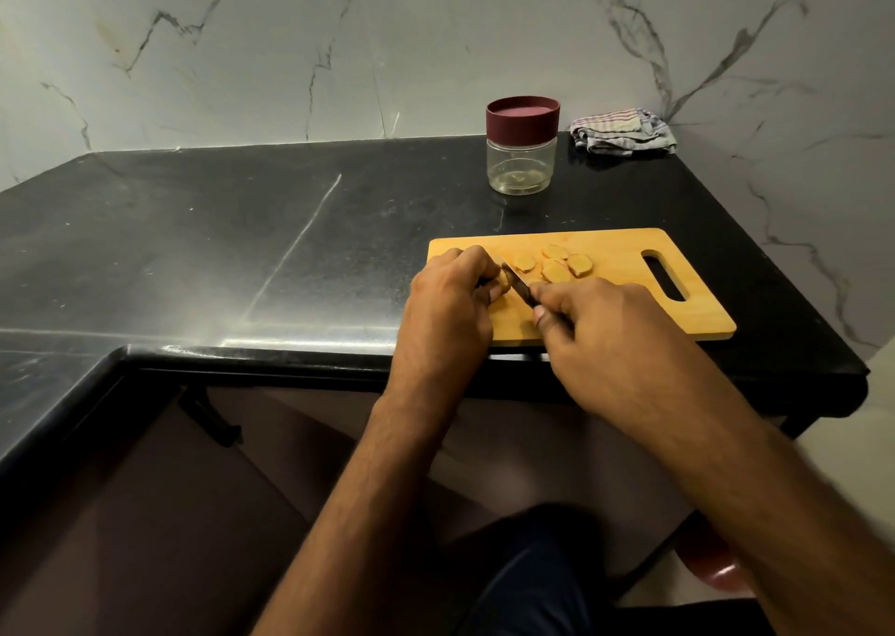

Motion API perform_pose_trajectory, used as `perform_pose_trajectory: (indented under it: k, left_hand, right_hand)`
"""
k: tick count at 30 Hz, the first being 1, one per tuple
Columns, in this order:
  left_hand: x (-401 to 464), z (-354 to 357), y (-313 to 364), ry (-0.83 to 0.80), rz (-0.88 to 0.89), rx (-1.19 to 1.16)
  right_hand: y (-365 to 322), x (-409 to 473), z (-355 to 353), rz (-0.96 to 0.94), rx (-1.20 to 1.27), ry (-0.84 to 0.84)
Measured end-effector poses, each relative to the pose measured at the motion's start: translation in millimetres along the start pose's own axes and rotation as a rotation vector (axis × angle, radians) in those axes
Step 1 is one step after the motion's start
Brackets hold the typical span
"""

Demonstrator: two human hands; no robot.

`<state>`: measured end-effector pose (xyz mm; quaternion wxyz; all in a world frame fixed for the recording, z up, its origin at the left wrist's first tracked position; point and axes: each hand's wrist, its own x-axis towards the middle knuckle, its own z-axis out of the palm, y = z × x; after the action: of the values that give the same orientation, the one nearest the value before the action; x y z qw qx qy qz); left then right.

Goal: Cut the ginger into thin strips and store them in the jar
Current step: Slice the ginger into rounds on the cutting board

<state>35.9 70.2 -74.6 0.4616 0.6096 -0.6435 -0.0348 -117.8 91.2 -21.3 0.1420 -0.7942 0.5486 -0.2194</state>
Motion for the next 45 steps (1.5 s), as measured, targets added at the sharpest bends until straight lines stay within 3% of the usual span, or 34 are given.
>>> perform_pose_trajectory:
  k: [24,45]
  left_hand:
    - [-0.9,1.8,2.6,0.036,-0.027,0.033]
    - [-2.6,0.0,5.5,0.003,-0.02,0.003]
  right_hand:
    - [-1.5,15.1,-0.2,0.08,-0.002,-0.148]
    - [-5.5,-3.1,0.6,0.051,-0.164,-0.11]
